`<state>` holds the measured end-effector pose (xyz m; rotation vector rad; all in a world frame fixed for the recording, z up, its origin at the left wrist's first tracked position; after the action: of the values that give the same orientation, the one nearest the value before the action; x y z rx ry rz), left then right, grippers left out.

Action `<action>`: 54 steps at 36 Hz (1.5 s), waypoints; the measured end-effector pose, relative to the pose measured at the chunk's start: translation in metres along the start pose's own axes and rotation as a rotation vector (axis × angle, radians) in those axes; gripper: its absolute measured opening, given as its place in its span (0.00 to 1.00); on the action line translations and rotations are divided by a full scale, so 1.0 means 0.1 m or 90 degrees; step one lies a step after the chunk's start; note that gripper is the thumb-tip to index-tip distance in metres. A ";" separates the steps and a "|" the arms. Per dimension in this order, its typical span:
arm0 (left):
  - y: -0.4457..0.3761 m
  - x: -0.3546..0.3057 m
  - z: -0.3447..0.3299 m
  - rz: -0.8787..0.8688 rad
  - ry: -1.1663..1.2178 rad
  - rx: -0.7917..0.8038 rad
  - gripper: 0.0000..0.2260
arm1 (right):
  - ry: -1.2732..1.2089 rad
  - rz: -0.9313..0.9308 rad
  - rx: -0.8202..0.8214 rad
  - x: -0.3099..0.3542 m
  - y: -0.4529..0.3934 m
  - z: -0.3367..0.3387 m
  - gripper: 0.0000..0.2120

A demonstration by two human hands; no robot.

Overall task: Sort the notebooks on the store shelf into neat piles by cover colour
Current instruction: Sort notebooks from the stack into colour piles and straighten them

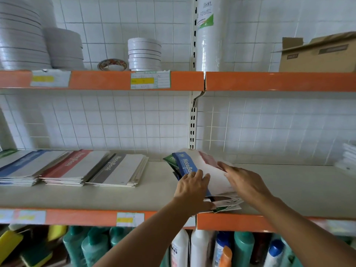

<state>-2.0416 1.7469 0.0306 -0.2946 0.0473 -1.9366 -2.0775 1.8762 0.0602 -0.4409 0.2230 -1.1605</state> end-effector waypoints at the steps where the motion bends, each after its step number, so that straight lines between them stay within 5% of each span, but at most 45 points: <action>1: 0.01 -0.01 0.00 0.003 -0.003 0.007 0.33 | -0.013 0.006 0.024 0.02 0.02 -0.04 0.22; 5: 0.05 -0.05 0.03 0.004 -0.014 0.031 0.22 | -0.050 0.007 0.115 0.06 0.09 -0.19 0.27; 10: 0.14 -0.05 0.11 0.006 0.008 -0.017 0.15 | -0.064 0.003 0.097 0.04 0.12 -0.19 0.27; 19: 0.43 -0.03 0.11 0.017 0.022 -0.068 0.13 | -0.103 -0.025 0.072 0.05 0.20 0.04 0.44; 25: 0.85 0.19 0.27 0.031 0.040 -0.162 0.21 | -0.115 -0.022 0.064 0.21 0.21 0.03 0.43; 28: 1.07 0.35 0.25 0.082 0.032 -0.094 0.25 | -0.117 -0.015 0.055 0.36 0.21 0.05 0.40; 34: 1.65 0.78 0.28 0.151 0.045 -0.162 0.26 | -0.128 0.012 0.030 0.81 0.16 0.09 0.42; 41: 2.44 1.37 0.30 0.152 -0.053 -0.155 0.26 | -0.175 0.065 0.045 1.66 0.10 0.05 0.42; 54: 3.65 2.57 0.22 0.248 0.016 -0.128 0.29 | -0.134 0.104 0.076 3.37 0.20 -0.09 0.40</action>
<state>-1.7945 1.3748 0.0358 -0.3654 0.2954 -1.5500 -1.9328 1.5713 0.0616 -0.4270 0.0060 -0.9537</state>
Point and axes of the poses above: each hand's wrist, its own y-axis away from the middle knuckle, its own z-axis out of the back of the hand, x = y × z, the point moved 6 cm from there along -y, towards the middle knuckle, and after that the axes turned 13 degrees about -z, right-handed, at the moved point
